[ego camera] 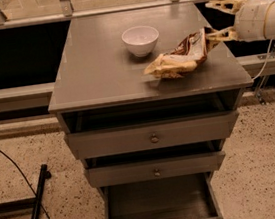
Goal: Pick brown chip bag from bottom drawer and place on counter
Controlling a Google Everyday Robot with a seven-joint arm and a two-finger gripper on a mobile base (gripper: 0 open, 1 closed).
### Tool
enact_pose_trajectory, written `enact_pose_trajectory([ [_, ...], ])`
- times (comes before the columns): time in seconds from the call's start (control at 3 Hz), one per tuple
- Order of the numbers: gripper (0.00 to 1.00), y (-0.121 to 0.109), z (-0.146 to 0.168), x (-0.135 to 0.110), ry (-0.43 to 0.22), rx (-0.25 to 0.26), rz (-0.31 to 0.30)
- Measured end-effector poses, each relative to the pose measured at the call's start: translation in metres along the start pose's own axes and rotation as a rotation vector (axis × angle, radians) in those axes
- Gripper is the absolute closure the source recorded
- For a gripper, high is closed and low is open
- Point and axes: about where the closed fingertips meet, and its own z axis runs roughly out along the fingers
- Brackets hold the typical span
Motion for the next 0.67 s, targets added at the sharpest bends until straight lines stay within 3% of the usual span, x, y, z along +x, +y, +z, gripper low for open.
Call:
enact_pose_trajectory([
  [0.33,0.0,-0.005,-0.007,-0.001,-0.004,-0.014,-0.033],
  [0.67,0.0,-0.013,-0.034,0.007,0.001,-0.04,-0.069],
])
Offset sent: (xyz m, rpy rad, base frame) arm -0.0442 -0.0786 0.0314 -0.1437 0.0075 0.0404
